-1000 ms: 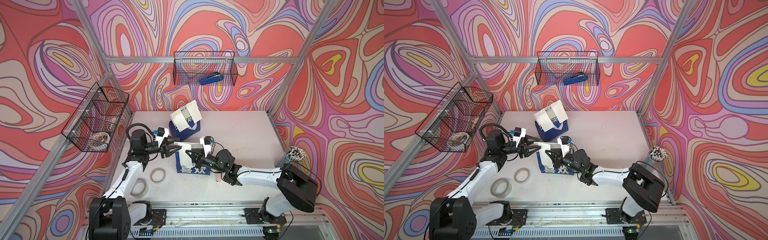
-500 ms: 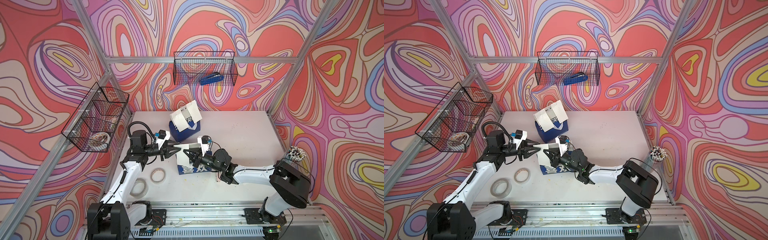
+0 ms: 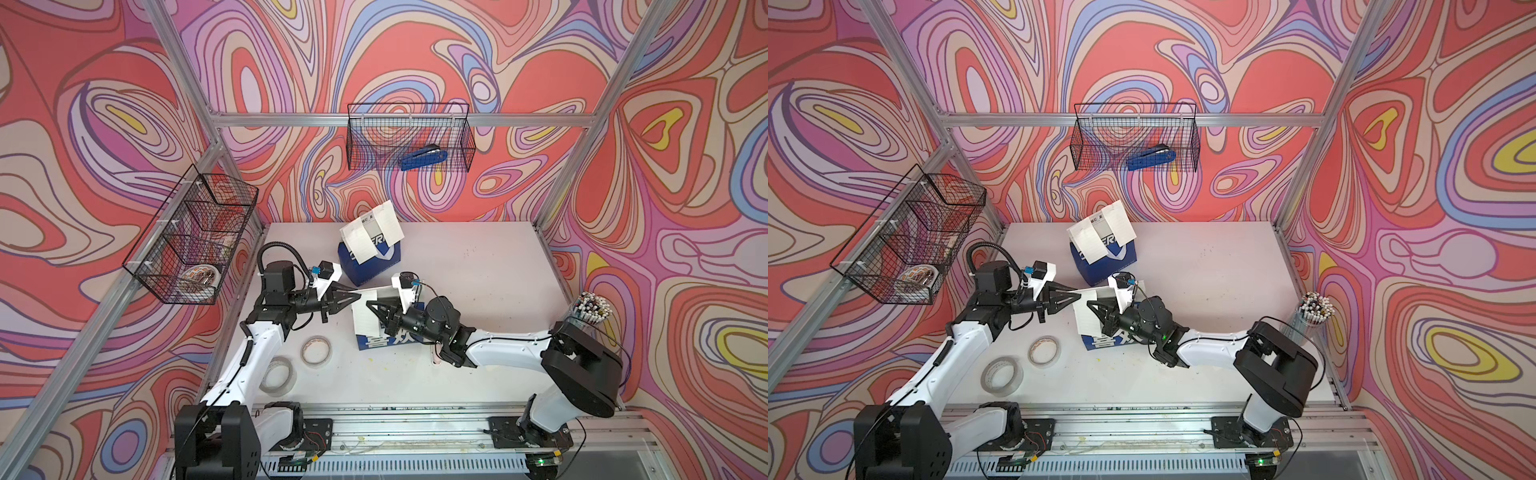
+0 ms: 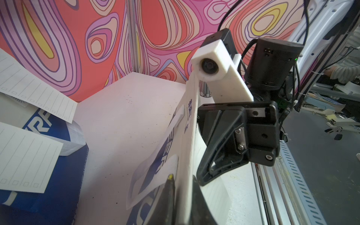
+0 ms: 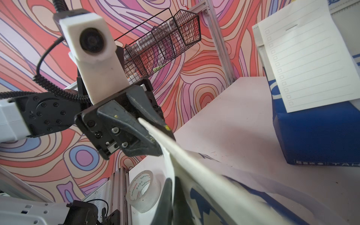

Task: Staple the receipts to the bags
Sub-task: Hold the receipt from the takeout bag.

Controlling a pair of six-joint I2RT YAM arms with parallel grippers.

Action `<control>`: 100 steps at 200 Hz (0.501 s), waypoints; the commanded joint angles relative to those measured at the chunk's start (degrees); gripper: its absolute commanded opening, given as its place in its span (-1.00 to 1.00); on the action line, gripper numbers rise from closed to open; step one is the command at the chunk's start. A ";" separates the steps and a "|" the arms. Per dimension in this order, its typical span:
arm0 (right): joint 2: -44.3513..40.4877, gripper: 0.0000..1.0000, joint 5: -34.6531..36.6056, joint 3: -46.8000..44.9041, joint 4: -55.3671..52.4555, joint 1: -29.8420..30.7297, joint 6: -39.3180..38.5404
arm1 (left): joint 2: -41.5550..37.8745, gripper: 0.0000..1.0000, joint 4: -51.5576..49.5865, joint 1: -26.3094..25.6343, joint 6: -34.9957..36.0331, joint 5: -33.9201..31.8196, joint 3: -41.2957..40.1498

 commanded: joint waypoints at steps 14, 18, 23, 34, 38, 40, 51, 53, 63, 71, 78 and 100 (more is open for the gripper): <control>-1.83 -1.00 0.57 1.51 -1.35 0.37 -1.22 | 0.96 -0.84 -3.05 -0.06 2.91 1.00 2.53; -1.91 -1.00 0.52 1.56 -1.41 0.38 -1.32 | 0.78 -0.58 -2.92 -0.06 2.97 1.00 2.45; -2.02 -1.00 0.62 1.56 -1.54 0.32 -1.46 | 0.52 -0.33 -2.73 -0.06 2.95 1.00 2.27; -2.12 -1.00 0.79 1.48 -1.48 0.33 -1.51 | -0.17 -0.17 -2.54 -0.06 2.96 1.29 1.96; -2.17 -1.00 0.88 1.40 -1.40 0.38 -1.54 | -0.39 -0.16 -2.46 -0.06 3.01 1.35 1.85; -2.20 -1.00 0.96 1.32 -1.33 0.36 -1.50 | -0.51 -0.15 -2.40 -0.06 3.02 1.35 1.77; -2.20 -1.00 1.07 1.12 -1.08 0.31 -1.46 | -1.19 -0.15 -1.58 -0.06 2.67 1.26 1.20; -2.20 -1.00 1.12 1.12 -1.11 0.36 -1.50 | -1.30 -0.15 -1.43 -0.06 2.51 1.26 1.10; -2.12 -1.00 1.12 1.12 -1.23 0.38 -1.56 | -1.65 -0.18 -0.95 -0.06 2.40 1.03 0.71; -2.12 -1.00 1.01 1.12 -1.16 0.37 -1.55 | -1.66 -0.22 -0.71 -0.06 2.37 0.66 0.60; -2.01 -1.00 0.98 1.21 -1.11 0.35 -1.52 | -1.59 -0.28 -0.68 -0.06 2.45 0.57 0.67; -1.92 -1.00 1.07 1.08 -1.09 0.34 -1.47 | -0.97 -0.48 -0.75 -0.05 2.58 0.03 1.18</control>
